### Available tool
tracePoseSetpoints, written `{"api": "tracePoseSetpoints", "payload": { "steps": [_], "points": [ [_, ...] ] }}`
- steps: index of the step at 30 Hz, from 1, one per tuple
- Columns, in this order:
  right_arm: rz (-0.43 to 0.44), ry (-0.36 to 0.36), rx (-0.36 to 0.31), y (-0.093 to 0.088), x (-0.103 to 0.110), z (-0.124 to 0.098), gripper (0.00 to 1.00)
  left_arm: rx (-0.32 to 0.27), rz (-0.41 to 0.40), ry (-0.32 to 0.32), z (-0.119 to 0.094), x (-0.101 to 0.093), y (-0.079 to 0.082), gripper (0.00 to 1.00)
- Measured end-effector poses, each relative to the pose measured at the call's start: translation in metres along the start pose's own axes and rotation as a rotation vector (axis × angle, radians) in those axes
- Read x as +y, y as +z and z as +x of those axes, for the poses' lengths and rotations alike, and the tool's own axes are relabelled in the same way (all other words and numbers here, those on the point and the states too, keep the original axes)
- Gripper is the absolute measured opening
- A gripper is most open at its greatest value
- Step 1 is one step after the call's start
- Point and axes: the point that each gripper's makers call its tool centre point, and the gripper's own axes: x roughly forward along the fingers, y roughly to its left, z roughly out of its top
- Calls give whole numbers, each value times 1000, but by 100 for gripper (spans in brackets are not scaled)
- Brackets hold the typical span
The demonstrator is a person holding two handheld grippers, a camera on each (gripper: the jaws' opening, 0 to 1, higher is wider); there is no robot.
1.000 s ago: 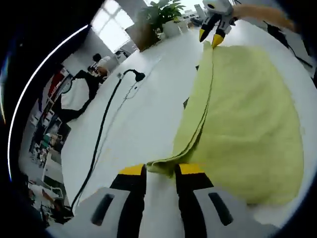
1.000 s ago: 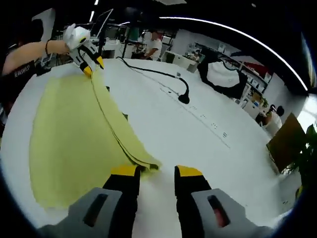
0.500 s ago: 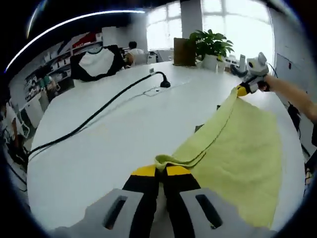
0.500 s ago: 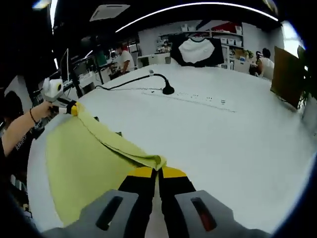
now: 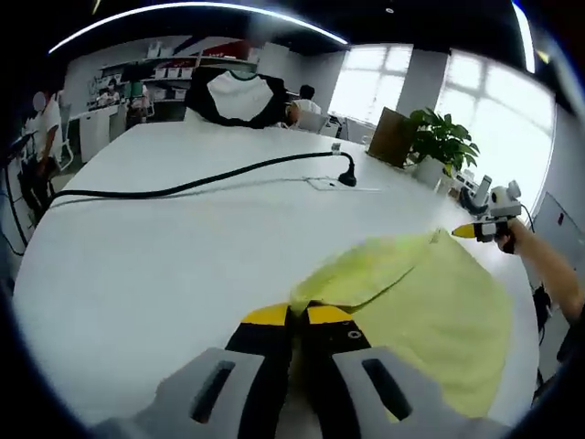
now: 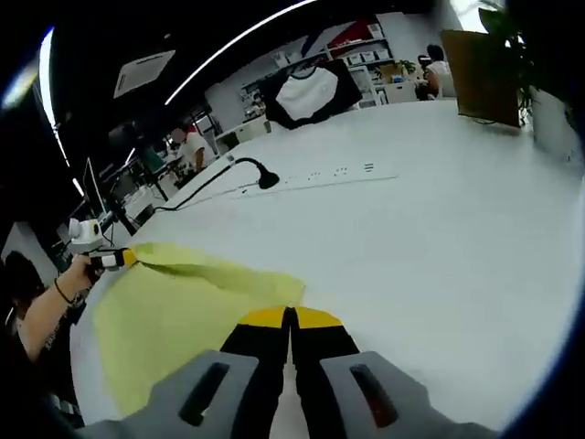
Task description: Fold the garment on the visible template until the final outline fits inside the template.
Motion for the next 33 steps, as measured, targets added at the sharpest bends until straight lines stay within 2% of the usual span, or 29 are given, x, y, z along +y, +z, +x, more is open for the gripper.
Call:
{"api": "tracePoseSetpoints", "payload": {
  "steps": [4, 6, 9, 14, 16, 17, 18, 22, 23, 25, 27, 29, 33],
  "points": [
    [-50, -7, -2, 0, 6, -1, 0, -22, 5, 39, 0, 5, 4, 5],
    [-76, -6, -5, 2, 8, 0, 0, -56, -8, 76, -1, 12, 9, 5],
    [-102, -11, -5, 5, 6, 1, 0, -43, -54, 73, -1, 11, 5, 3],
    [-134, -24, -10, 3, 3, 0, 0, -59, -59, 100, -1, 16, 4, 3],
    [-142, -23, -11, 2, 2, 0, 0, -76, -40, 108, -1, 18, 7, 5],
    [-157, -27, -14, 1, 0, -2, 0, -81, -10, 134, -2, 22, 9, 6],
    [-172, -34, -19, 1, -1, -3, 0, -63, 17, 154, -5, 25, 7, 6],
    [-311, -115, -63, 7, -12, -12, 0, -66, 55, 198, -16, 31, 11, 6],
    [-322, -122, -72, 8, -13, -14, 0, -68, 60, 198, -19, 30, 12, 6],
    [-283, -122, -88, 9, -12, -20, 0, -92, 68, 187, -24, 28, 15, 6],
    [-151, -113, -120, 11, -10, -28, 0, -126, 98, 194, -30, 25, 20, 7],
    [-141, -72, -138, 12, -5, -35, 0, -147, 122, 197, -37, 21, 22, 8],
    [-146, -66, -163, 10, -1, -49, 0, -173, 107, 150, -48, 5, 18, 9]
  ]
}}
